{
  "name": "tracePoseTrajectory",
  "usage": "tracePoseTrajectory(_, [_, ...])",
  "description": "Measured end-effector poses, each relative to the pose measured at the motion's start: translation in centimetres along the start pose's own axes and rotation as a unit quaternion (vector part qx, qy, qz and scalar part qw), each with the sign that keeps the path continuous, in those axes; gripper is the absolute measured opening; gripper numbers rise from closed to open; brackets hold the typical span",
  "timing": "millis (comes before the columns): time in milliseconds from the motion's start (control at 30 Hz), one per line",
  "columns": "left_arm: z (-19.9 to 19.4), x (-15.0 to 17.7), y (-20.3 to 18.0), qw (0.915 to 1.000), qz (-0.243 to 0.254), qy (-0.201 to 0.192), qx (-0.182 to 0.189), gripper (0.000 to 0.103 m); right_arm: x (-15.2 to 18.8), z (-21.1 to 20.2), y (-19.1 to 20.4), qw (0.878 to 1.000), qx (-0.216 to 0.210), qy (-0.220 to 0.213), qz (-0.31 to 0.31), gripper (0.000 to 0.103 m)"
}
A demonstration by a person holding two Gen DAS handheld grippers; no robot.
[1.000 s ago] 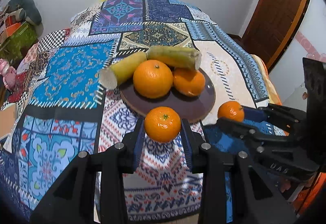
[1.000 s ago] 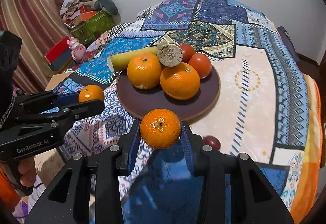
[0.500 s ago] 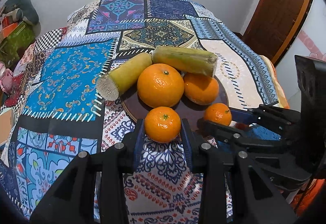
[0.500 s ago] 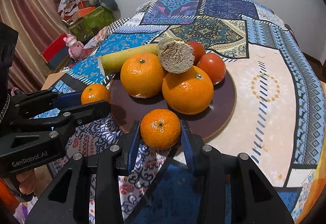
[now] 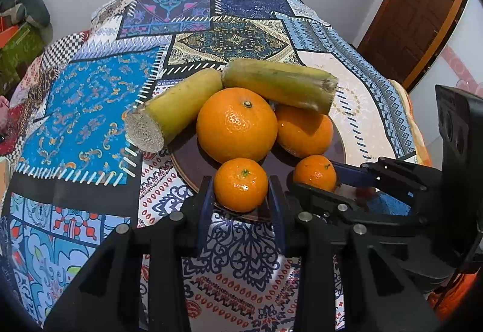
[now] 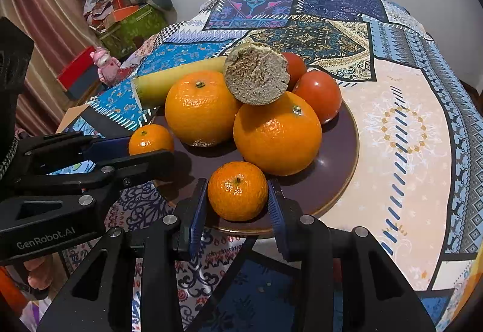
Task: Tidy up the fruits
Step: 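Carry both mandarins onto the plate beside the oranges and open both tools, then grasp a dark red date with the left tool while the right tool grasps another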
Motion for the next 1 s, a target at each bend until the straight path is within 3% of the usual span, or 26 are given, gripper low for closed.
tracePoseTrajectory(400, [-0.6, 0.1, -0.4, 1.0, 0.0, -0.004, -0.009, 0.041, 0.3, -0.8, -0.3, 1.0, 0.0, 0.004, 0.002, 0.04])
tracePoseTrajectory(1000, [-5.1, 1.6, -4.0, 0.9995, 0.013, -0.028, -0.008, 0.041, 2.6, -8.4, -5.8, 0.997, 0.056, -0.037, 0.028, 0.04])
Point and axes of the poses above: each gripper's, at about its wrist camera, not at the fingertips, and z roughly the way its jaws point, y to its left, x to its underside, the point moved 5 cm from there along z, roughly the way its jaws point, and after that the axes turned 2 degrees about z, right-handed, at the moved point
